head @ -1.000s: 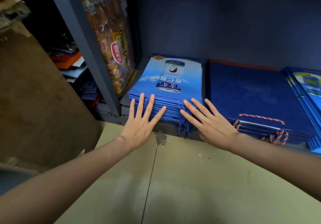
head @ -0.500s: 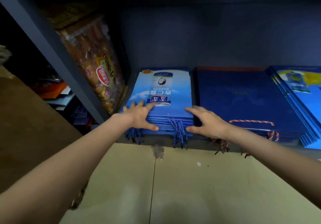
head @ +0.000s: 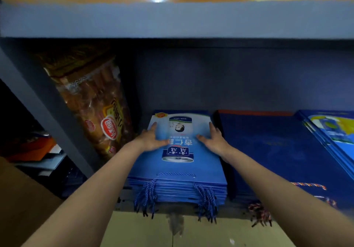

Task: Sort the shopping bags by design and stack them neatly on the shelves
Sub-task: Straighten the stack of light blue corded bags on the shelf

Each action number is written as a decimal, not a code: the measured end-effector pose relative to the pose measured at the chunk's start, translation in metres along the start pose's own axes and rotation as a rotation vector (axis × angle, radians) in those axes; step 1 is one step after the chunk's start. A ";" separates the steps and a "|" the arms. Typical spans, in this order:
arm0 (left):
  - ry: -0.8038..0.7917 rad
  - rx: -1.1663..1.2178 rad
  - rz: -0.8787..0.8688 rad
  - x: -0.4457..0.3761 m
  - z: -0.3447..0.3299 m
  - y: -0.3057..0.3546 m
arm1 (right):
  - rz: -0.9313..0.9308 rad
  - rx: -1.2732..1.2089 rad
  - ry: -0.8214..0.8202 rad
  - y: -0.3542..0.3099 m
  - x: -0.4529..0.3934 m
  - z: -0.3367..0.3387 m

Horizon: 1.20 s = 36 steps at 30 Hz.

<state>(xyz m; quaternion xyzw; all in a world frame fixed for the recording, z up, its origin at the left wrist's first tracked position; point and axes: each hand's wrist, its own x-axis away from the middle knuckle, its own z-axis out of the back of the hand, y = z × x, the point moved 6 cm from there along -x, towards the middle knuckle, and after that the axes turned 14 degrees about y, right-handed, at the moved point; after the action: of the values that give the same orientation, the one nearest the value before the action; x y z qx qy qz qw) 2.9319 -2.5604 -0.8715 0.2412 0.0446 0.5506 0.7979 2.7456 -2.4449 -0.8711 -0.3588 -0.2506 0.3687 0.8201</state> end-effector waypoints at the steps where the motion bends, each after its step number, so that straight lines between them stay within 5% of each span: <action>1: -0.014 0.021 -0.005 0.000 -0.005 -0.003 | -0.013 0.000 -0.002 0.003 -0.001 -0.002; 8: -0.015 0.188 0.021 0.005 -0.011 -0.009 | 0.001 0.101 -0.033 0.009 -0.003 -0.008; 15: 0.029 0.107 -0.035 0.004 -0.019 -0.011 | 0.078 0.132 0.074 0.022 -0.005 -0.003; 21: 0.010 0.457 0.058 -0.013 -0.019 -0.012 | -0.055 0.007 0.029 0.020 -0.021 0.002; 32: 0.013 0.361 0.092 0.000 -0.015 -0.015 | 0.000 0.123 0.007 0.003 -0.009 -0.002; 36: 0.035 0.392 0.023 0.011 0.005 -0.010 | 0.017 0.133 -0.150 0.003 0.013 0.007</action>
<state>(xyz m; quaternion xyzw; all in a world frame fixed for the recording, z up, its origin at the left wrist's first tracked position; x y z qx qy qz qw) 2.9463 -2.5553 -0.8698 0.3830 0.1620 0.5445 0.7285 2.7475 -2.4307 -0.8667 -0.2769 -0.2833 0.4174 0.8178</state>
